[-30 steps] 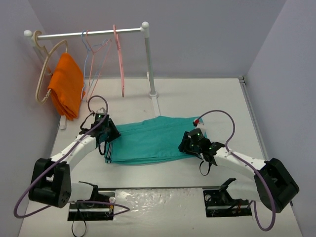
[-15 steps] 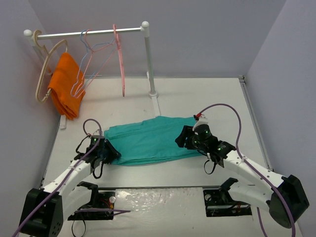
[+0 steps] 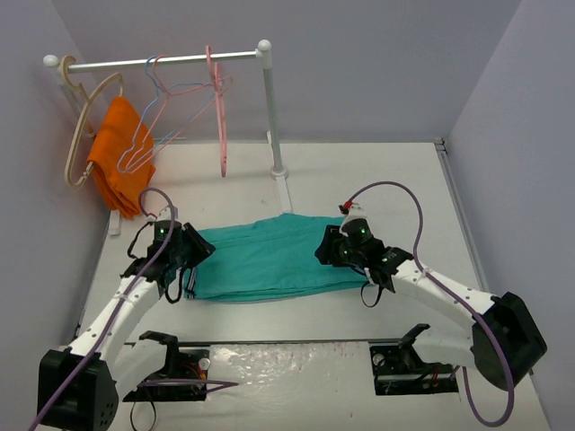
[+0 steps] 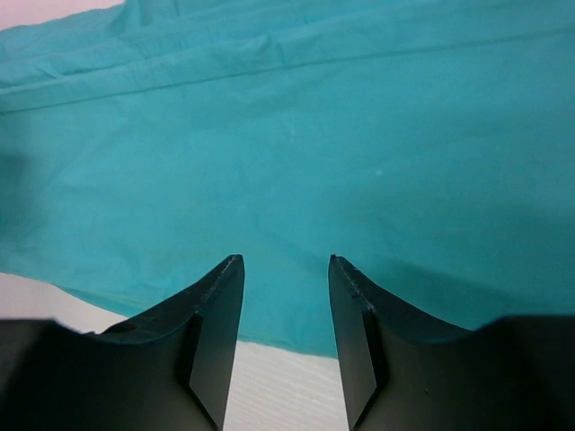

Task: Place the trousers on the hanger
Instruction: Fold the trousers at the center of the board, then pick up the hanger from the clothesline.

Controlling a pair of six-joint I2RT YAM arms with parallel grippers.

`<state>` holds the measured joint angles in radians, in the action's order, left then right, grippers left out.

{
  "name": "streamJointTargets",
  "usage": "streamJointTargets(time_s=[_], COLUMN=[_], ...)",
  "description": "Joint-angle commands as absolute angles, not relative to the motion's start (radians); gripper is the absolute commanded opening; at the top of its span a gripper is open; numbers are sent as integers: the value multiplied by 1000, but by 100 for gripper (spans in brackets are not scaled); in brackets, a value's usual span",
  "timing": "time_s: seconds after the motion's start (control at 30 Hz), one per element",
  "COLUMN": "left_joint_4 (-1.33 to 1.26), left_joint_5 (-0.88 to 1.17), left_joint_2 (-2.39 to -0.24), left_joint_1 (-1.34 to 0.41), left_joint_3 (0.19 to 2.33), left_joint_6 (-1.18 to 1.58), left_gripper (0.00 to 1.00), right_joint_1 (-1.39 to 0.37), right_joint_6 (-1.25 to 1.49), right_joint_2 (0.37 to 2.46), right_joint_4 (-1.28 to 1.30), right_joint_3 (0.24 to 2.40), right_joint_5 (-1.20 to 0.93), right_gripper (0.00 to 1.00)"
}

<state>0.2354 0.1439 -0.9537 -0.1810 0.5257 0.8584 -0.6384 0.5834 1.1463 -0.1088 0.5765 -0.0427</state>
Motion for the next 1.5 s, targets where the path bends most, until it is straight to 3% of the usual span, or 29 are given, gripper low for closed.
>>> streamJointTargets(time_s=[0.0, 0.3, 0.43, 0.73, 0.87, 1.03, 1.07, 1.13, 1.47], left_joint_4=[92, -56, -95, 66, 220, 362, 385, 462, 758], left_joint_5=[179, 85, 64, 88, 91, 80, 82, 98, -30], left_joint_2=[-1105, -1314, -1323, -1150, -1013, -961, -975, -1079, -1674], left_joint_1=[-174, -111, -49, -23, -73, -128, -134, -154, -287], left_joint_3=[656, 617, 548, 628, 750, 979, 1086, 1271, 2143], left_joint_6=[784, 829, 871, 823, 744, 636, 596, 540, 328], left_gripper=[26, 25, 25, 26, 34, 59, 69, 79, 83], right_joint_1=[-614, -508, -444, -390, -391, -390, -390, -390, -390], right_joint_6=[537, 538, 544, 439, 383, 316, 306, 288, 277], right_joint_2=[1274, 1566, 1586, 1450, 1319, 1173, 1156, 1106, 990], right_joint_4=[-283, -467, -485, -235, -108, 11, 59, 98, 160], right_joint_3=[683, 712, 669, 741, 805, 859, 867, 885, 893], right_joint_5=[-102, -147, -120, 1, 67, 103, 102, 95, 74], right_gripper=[37, 27, 26, 32, 40, 56, 58, 63, 72])
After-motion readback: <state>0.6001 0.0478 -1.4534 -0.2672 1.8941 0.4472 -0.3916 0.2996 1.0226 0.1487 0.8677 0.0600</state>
